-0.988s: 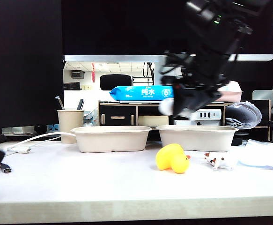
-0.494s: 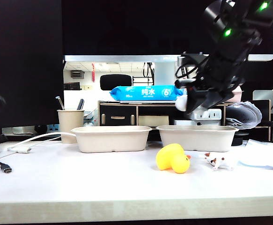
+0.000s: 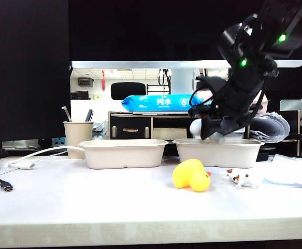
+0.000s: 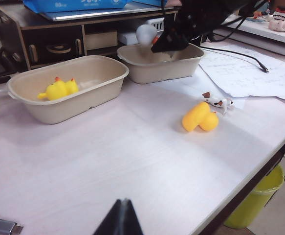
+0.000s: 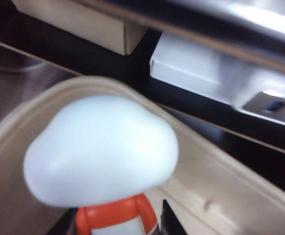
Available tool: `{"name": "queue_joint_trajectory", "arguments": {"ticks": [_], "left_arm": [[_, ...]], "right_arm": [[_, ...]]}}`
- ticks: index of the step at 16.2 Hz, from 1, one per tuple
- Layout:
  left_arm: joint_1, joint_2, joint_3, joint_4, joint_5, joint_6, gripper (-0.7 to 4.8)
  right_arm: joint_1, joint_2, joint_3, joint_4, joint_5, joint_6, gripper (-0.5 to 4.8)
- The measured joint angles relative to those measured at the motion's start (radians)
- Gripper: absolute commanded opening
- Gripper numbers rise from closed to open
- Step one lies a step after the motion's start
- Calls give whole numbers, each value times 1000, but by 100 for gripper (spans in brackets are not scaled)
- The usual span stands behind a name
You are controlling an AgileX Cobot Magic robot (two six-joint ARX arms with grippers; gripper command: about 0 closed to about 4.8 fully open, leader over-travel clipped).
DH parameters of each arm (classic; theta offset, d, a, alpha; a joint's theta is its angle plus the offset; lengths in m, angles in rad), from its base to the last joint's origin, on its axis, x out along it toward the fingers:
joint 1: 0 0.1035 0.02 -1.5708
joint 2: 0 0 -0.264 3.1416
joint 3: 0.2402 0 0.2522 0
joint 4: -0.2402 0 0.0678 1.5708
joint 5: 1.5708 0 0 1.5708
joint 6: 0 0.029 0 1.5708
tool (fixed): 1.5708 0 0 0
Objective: Put the dolls with similar colors into the same paper box, while dolls with different colors go into separate paper boxes.
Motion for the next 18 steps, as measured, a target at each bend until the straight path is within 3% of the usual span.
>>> {"name": "queue_joint_trajectory", "arguments": {"ticks": [5,6,7,13,14,16,18], "left_arm": [[0,0,0,0,0,0,-5],[-1,1,0,0,0,0,-5],[-8,30,0,3,0,0,-5],[-49,216,0,-3,0,0,-5],[-49,224,0,-2,0,0,-5],[-49,250,0,-1,0,0,-5],[-49,249,0,-1,0,0,-5]], "right_arm": [[0,1,37,-7,0,1,205],[0,-2,61,-51,-1,10,105],[1,-39,94,-146,-42,23,84],[14,-159,89,-545,-294,20,85],[43,-163,69,-609,-301,2,91],[103,-163,38,-684,-312,-27,199],[161,-165,-5,-694,-309,-30,269]]}}
